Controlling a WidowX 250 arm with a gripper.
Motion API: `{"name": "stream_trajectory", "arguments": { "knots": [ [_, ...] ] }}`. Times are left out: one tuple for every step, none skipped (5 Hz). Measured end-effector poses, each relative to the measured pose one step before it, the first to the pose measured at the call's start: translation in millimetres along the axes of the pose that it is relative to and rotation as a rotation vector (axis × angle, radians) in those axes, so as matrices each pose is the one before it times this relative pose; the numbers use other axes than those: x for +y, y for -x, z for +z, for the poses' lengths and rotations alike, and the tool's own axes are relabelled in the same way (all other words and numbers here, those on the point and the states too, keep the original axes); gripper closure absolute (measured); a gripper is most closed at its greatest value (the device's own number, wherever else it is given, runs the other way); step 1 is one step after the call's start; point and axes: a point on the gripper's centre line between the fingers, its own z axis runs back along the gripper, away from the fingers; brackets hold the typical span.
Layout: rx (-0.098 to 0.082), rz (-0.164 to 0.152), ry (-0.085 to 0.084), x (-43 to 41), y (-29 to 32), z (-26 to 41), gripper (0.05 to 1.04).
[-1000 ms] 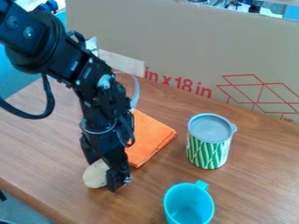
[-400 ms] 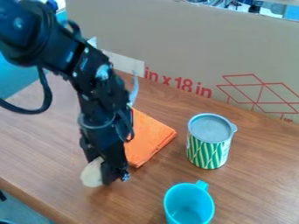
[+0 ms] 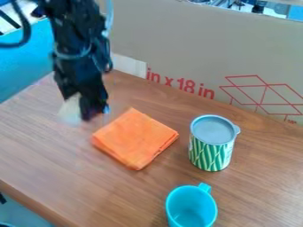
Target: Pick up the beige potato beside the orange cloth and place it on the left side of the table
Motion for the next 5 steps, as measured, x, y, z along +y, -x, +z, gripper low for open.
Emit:
{"name": "stream_trajectory", "arguments": {
  "knots": [
    [0.1377, 0.0491, -0.1436, 36.04, -8.04, -15.39, 0.481],
    [0.2136, 0.0424, -0.1373, 20.78, 16.25, -26.90, 0.481],
    [0.1847, -0.0013, -0.0310, 4.27, 14.33, -30.75, 0.481],
    [0.0809, 0.0519, 0.0214, 7.73, 17.53, -19.28, 0.481],
    [-0.0647, 0.0309, 0.0961, 10.10, 2.68, -22.95, 0.481]
  ]
}}
